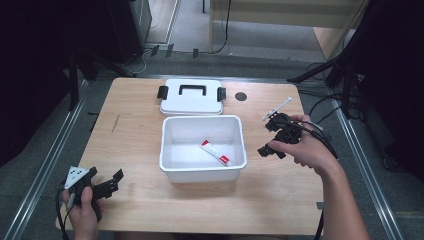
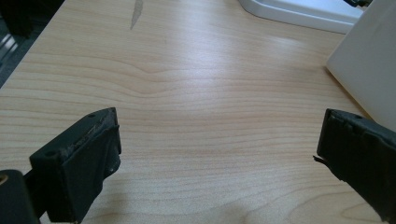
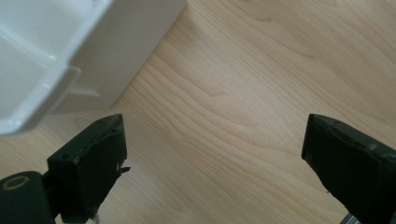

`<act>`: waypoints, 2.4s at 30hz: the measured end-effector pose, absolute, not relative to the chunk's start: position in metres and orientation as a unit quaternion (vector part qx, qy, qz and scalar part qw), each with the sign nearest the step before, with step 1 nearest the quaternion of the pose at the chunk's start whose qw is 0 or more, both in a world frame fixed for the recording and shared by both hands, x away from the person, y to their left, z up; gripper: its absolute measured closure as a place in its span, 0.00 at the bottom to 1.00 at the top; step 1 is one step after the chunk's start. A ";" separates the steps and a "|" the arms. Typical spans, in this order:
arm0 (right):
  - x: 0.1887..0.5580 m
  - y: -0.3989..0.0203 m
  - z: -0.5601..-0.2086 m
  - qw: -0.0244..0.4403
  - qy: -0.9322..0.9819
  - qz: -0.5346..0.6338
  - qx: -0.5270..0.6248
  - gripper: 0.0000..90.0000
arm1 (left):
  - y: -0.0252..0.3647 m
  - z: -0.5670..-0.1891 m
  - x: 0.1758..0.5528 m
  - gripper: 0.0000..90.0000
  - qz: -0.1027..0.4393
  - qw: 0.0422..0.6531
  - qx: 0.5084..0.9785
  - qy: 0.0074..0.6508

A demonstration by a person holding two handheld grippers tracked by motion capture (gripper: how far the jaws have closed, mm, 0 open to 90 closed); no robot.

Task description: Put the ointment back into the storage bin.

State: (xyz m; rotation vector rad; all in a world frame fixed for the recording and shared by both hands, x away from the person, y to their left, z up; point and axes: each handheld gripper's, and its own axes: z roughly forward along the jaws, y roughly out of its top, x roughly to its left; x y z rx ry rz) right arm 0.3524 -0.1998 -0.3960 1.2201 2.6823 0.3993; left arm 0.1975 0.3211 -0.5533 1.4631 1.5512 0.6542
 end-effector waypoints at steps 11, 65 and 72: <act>0.339 -0.246 -0.425 0.098 0.876 0.152 0.448 0.14 | 0.321 -0.553 0.198 0.00 0.264 0.439 0.589 0.624; 0.200 -0.364 -0.547 0.249 0.662 0.428 0.563 0.15 | 0.321 -0.553 0.198 0.00 0.264 0.440 0.590 0.623; 0.204 -0.360 -0.548 0.244 0.666 0.419 0.566 0.15 | 0.320 -0.553 0.198 0.00 0.264 0.438 0.593 0.621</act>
